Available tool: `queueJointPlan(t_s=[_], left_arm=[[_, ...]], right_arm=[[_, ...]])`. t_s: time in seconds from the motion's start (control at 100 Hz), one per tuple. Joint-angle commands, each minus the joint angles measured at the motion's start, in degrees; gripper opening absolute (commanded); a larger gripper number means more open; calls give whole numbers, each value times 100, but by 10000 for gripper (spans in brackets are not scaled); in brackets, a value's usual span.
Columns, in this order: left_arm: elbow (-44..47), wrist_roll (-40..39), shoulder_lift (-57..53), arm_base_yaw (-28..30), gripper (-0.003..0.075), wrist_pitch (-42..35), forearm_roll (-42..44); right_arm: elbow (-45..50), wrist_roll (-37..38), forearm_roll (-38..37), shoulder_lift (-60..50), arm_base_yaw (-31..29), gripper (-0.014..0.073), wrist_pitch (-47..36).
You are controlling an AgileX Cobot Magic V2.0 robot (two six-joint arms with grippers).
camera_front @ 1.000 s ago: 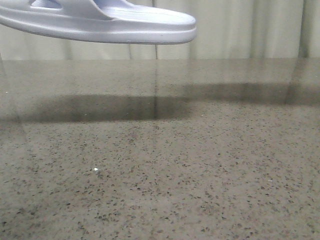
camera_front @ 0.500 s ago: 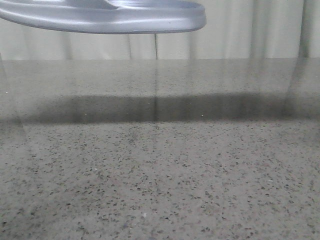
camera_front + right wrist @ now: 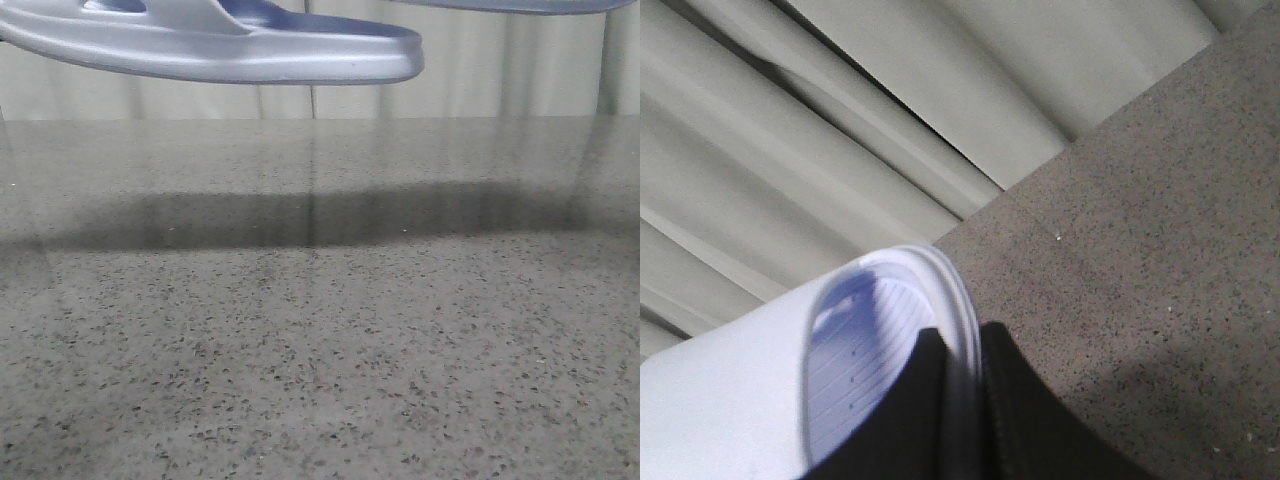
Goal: Insert blue slippers together front up
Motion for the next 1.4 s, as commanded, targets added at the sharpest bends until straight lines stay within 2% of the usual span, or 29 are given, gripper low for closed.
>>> queueJointPlan(t_s=[0.0,0.73,1.09,1.39], left_arm=[[-145,-43,-108,-71,16,196,-482],[-145,-135,-108,-71,16,143,-482],[-145,-339,-108,-71,16,387,-482],[-145,-495,-108,-71,16,783,-482]], right_arm=[[-138,-13,-24,60,3,-85,-435],[-138,-69,150,491,28,-85,-491],[-138,-26,542,491,653,-85,-776],[-138,-19,671,491,858,-85,-781]])
